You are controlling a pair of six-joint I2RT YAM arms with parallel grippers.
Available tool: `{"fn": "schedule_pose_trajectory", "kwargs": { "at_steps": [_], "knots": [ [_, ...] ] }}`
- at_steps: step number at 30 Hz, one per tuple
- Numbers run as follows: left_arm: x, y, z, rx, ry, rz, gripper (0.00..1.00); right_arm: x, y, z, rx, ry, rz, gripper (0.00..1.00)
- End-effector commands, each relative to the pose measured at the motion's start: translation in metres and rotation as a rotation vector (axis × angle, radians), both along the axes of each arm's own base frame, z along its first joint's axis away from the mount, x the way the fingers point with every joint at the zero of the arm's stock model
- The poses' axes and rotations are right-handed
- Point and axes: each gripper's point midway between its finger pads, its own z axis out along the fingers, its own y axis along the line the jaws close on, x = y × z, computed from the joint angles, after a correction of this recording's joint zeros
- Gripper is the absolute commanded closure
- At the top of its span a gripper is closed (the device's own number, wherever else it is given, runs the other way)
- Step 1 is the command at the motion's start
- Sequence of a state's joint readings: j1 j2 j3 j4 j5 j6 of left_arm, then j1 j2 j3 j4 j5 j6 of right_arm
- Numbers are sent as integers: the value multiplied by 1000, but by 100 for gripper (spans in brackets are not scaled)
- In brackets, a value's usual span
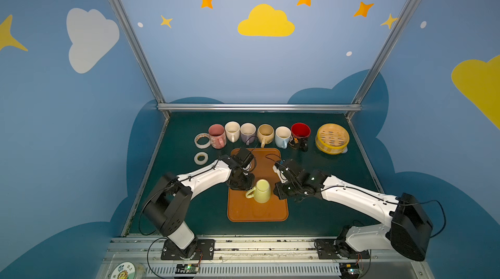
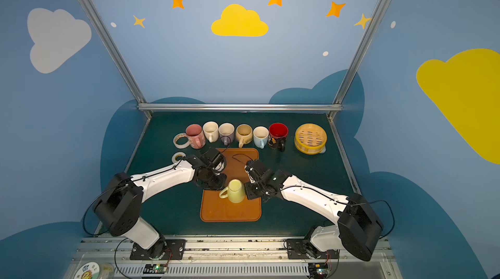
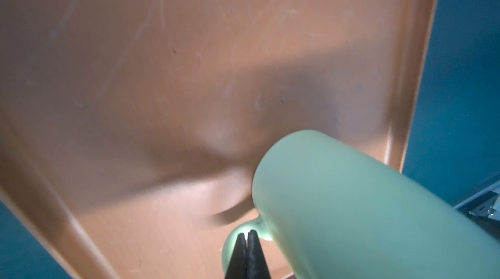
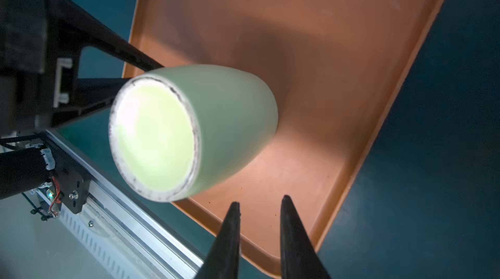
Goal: Turn the mug right side up
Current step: Rotate the mug on the tray.
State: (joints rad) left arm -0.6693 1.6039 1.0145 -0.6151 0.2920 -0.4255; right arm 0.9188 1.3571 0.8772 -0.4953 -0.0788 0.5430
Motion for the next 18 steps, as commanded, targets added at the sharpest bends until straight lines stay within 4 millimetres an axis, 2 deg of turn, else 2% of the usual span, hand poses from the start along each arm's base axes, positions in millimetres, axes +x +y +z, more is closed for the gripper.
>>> {"fn": "schedule_pose_trajectory", "kwargs": {
  "at_steps": [1,7,11,14,18],
  "knots": [
    [-7,-6,3,-2,-29,8,96,1,18,0,45,8,-6,79],
    [-22,-9,0,8,-45,7,96,14,28,-10,26,19,-8,79],
    [-21,0,5,30,-87,39,96,27,30,-15,11,26,-14,79],
    [-18,14,17,71,-138,65,93,32,27,-13,2,12,-17,80],
    [-14,28,45,96,-217,89,80,34,19,-8,-1,-3,-26,79]
  ]
}}
